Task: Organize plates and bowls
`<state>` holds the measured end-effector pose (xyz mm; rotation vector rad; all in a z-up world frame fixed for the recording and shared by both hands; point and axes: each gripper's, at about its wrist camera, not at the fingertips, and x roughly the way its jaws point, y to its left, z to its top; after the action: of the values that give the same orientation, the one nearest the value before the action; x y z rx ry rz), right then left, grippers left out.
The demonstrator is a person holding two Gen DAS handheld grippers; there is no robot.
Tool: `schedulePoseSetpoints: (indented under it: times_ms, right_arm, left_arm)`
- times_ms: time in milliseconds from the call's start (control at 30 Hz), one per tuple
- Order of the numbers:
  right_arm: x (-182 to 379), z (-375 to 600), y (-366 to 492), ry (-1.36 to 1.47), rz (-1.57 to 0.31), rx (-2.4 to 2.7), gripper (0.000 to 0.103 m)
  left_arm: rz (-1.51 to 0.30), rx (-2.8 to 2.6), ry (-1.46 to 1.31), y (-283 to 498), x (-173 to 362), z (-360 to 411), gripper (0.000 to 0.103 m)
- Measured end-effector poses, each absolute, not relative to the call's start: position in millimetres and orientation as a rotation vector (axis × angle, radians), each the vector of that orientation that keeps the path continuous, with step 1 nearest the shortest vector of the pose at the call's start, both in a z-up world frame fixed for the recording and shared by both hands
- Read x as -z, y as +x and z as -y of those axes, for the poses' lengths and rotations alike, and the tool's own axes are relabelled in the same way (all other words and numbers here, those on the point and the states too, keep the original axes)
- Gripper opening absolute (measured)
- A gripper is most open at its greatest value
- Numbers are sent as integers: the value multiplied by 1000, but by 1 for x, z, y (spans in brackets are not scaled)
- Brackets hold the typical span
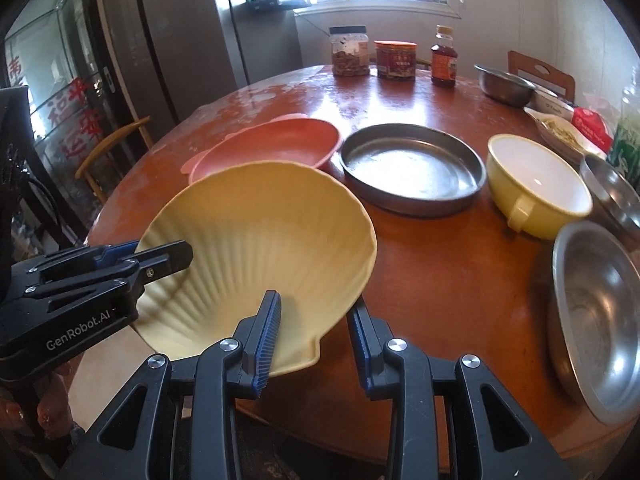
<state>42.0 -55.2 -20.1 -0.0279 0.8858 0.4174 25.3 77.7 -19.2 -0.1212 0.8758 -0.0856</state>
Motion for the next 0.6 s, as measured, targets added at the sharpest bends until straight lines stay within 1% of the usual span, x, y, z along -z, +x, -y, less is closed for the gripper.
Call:
schedulePoseSetpoints:
  times_ms: [233, 400, 600]
  right_arm:
    - [20, 76, 36, -2, -893, -352, 36]
    - [23, 64, 40, -14, -916, -377, 36]
    - [23, 41, 50, -57, -899, -404, 37]
  left_arm:
    - [-914, 119, -89, 33, 31, -59, 27]
    - [-912, 88, -104, 39, 31, -73, 27]
    - [-908, 46, -117, 48, 29, -93, 27]
